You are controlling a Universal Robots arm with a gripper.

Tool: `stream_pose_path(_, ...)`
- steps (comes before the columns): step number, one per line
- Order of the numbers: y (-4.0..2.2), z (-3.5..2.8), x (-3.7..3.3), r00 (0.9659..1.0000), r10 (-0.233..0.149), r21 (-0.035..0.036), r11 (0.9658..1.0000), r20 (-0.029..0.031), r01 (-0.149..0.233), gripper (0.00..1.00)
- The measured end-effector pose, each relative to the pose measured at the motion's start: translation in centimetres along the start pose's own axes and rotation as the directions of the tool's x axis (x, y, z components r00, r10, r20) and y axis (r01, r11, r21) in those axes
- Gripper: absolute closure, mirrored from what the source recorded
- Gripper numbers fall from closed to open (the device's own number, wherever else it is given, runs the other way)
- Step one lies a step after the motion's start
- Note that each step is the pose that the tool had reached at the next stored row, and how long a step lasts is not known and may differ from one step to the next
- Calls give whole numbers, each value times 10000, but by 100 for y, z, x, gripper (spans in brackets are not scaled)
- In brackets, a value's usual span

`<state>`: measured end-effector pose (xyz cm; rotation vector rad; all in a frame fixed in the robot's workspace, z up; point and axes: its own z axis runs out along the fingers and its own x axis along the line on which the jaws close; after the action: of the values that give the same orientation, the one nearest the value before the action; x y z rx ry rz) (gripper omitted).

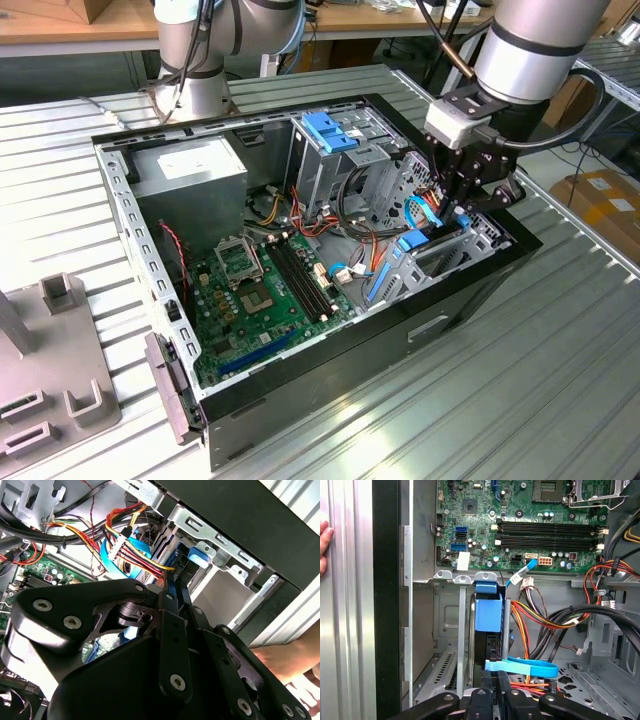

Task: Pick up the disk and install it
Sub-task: 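Insert the second disk wire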

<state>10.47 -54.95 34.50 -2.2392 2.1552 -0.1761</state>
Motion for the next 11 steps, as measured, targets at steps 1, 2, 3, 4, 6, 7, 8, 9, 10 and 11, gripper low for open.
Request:
stream_pose_path(1,0,1,0,10000,0,0,10000,0,0,84)
stream_pose_path(2,0,1,0,10000,0,0,10000,0,0,84)
stream_pose_path(3,0,1,0,10000,0,0,10000,0,0,84)
stream_pose_path(4,0,4,0,10000,0,0,10000,5,0,83)
stream_pose_path(6,0,4,0,10000,1,0,10000,1,-1,76)
stream_pose_path(7,0,3,0,10000,0,0,10000,0,0,76)
stream_pose_path(8,0,-1,0,10000,0,0,10000,0,0,76)
stream_pose_path(9,-1,-7,0,10000,0,0,10000,-1,0,76)
stream_pose_path(10,-2,-14,1,10000,0,0,10000,0,0,76)
stream_pose_path(11,-4,-16,1,10000,2,0,10000,3,-2,76)
